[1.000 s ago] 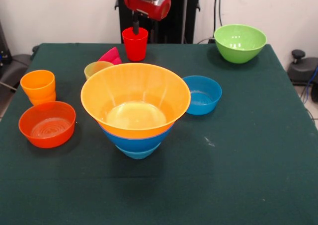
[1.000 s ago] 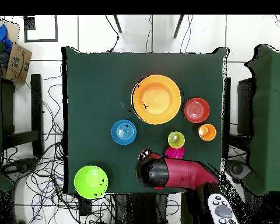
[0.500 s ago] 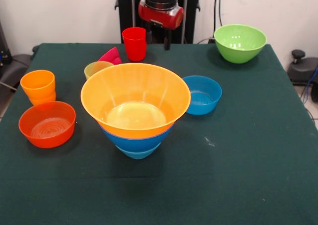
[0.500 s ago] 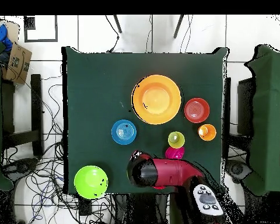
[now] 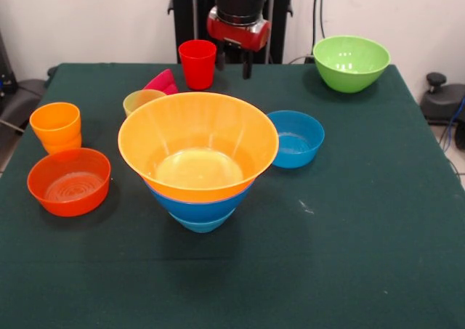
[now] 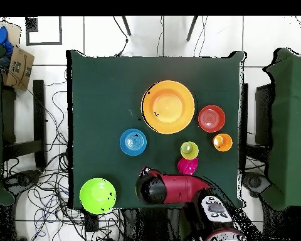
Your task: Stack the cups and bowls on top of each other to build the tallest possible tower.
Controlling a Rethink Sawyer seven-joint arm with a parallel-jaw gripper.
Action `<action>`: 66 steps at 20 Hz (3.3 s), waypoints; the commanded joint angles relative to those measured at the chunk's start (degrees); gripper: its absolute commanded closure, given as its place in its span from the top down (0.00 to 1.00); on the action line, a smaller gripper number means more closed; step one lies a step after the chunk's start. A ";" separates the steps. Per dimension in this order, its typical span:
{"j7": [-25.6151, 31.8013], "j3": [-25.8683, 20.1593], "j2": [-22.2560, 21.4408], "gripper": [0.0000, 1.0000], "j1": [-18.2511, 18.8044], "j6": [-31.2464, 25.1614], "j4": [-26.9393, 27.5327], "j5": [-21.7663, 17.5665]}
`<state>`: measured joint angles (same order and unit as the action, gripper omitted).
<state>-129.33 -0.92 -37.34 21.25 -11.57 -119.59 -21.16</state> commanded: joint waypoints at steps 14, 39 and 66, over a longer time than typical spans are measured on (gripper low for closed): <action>3.27 -3.68 -9.08 1.00 6.53 -7.53 -9.18 -2.31; -4.16 1.41 2.27 1.00 1.64 7.31 -7.93 -7.25; -0.81 5.71 7.62 1.00 3.93 13.14 1.76 -13.05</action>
<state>-129.33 8.10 -30.82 24.97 -2.02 -127.14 -31.66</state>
